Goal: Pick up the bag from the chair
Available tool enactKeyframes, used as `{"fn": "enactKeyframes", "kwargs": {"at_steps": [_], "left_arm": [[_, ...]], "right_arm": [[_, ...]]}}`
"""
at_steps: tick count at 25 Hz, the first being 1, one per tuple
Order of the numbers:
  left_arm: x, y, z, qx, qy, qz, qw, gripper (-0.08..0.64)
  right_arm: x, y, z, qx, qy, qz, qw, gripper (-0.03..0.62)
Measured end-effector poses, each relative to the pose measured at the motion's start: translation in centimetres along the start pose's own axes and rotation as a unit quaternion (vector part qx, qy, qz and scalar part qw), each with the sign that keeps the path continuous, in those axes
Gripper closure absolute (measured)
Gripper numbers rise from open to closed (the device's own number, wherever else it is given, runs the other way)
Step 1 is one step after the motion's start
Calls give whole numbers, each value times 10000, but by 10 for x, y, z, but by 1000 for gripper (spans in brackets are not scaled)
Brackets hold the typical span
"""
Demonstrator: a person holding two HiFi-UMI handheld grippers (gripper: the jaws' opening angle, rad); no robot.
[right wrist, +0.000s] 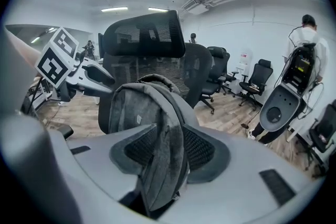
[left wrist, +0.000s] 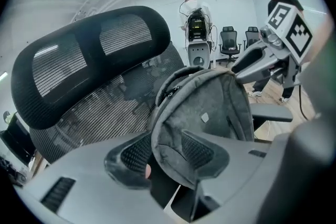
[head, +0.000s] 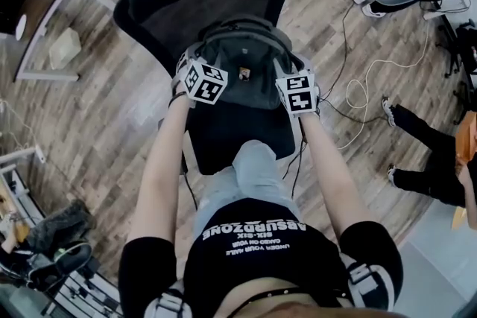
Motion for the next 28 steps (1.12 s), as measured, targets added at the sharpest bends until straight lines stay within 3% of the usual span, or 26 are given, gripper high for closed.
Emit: {"fn": "enactKeyframes", "kwargs": {"at_steps": [9, 13, 16, 18, 22, 28], "left_arm": [[10, 25, -12, -50, 63, -306, 9995, 391], [17, 34, -12, -65, 30, -491, 9988, 391], [21, 33, -15, -247, -154, -476, 9984, 399], [21, 29, -16, -348, -250, -442, 9981, 448], [29, 22, -7, -413, -103, -356, 9985, 463], [44, -4, -15, -506, -634, -274, 9963, 469]], "right_arm": [[15, 14, 3, -48, -134, -217, 9997, 436], [18, 17, 7, -49, -231, -167, 9996, 476], [18, 19, 7, -80, -243, -158, 9995, 494], [21, 18, 7, -91, -234, -112, 9996, 506], [30, 13, 6, -166, -245, 164, 9994, 515], [25, 7, -17, -237, -136, 211, 9994, 519]]}}
Point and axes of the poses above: the fingertips, and each gripper's own axes: y forward along the fingers, z to its right, x out of its underside, the point moved 9 cm from there along -y, backward along the fingers, and after that the axes turned 15 degrees about z, right-handed, at the moved point
